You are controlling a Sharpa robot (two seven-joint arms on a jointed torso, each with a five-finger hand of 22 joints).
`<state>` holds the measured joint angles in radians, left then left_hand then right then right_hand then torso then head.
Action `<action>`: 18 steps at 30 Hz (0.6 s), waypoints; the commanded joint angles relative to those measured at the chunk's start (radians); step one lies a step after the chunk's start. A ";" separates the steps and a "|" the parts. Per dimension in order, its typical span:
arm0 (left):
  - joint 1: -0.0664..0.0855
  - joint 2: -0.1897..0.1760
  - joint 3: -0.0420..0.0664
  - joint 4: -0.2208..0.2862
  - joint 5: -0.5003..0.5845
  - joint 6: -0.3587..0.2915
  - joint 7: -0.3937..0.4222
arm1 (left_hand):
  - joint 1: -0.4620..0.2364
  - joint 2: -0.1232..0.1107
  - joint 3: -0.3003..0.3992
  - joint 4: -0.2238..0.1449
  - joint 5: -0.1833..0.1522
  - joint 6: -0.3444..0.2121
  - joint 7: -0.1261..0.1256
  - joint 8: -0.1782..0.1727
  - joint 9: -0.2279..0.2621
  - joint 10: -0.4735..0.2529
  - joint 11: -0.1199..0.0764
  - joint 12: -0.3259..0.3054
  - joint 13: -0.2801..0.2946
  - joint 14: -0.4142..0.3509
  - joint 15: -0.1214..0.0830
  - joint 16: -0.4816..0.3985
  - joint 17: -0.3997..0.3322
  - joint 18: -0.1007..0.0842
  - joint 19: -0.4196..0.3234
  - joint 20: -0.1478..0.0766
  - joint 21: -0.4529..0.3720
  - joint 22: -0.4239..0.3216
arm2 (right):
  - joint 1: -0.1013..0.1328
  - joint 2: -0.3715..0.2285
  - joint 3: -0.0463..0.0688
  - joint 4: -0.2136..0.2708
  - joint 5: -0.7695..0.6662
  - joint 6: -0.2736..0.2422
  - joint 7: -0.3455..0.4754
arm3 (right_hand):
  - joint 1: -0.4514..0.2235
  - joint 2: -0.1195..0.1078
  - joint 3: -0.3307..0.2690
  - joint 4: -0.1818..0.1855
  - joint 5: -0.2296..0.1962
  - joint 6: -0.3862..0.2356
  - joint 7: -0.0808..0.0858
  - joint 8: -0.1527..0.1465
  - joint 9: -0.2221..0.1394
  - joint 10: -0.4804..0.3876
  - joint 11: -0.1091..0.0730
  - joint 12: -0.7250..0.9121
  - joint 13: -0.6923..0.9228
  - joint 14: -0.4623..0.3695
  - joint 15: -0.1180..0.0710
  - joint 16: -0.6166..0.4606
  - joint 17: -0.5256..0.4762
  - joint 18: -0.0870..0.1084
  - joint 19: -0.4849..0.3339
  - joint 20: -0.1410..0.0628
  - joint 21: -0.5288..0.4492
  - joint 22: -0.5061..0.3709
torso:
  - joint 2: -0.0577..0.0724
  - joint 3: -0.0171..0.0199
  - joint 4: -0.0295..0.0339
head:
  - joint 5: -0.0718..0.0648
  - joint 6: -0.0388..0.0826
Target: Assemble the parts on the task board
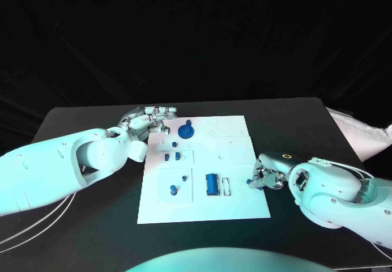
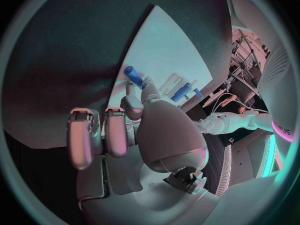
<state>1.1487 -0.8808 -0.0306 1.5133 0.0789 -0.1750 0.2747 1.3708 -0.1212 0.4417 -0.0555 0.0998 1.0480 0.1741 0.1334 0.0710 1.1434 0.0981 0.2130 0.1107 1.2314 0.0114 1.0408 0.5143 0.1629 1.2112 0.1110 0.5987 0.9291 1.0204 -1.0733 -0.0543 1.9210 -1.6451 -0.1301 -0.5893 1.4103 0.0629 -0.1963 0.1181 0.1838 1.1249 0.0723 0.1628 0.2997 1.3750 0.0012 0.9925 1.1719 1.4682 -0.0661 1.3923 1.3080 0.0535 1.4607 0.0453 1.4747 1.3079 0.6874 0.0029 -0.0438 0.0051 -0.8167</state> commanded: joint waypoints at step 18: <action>0.000 0.000 0.000 0.001 0.003 0.022 -0.003 | 0.001 0.010 -0.008 0.002 0.004 -0.011 0.001 0.006 -0.001 -0.009 0.000 0.003 0.001 -0.006 0.001 -0.004 -0.004 0.019 -0.006 0.000 -0.009 -0.003 | -0.015 0.021 -0.006 -0.017 -0.258 0.270 -0.010 | 0.033 -0.003 0.017 -0.022 -0.055 0.011 0.000 -0.011 -0.003 -0.007 -0.008 -0.027 -0.014 0.054 -0.006 -0.004 0.010 -0.012 0.002 -0.005 -0.001 0.102 | -0.001 0.0011 -0.0008 | 0.000 -0.006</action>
<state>1.1485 -0.8824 -0.0309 1.5133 0.0789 -0.1732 0.2707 1.3708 -0.1212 0.4388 -0.0527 0.0998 1.0443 0.1777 0.1334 0.0710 1.1434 0.0980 0.2130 0.1106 1.2313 0.0115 1.0408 0.5112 0.1629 1.2112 0.1110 0.5924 0.9273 1.0198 -1.0482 -0.0470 1.9230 -1.8472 0.0074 -0.5783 1.4364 0.0589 -0.1788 0.1006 0.1325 1.1315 0.0729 0.1546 0.3020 1.3712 -0.0023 0.9698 1.1602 1.4682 -0.0660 1.3923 1.3077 0.0535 1.4606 0.0453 1.4748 1.3076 0.6865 0.0035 -0.0439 0.0059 -0.8240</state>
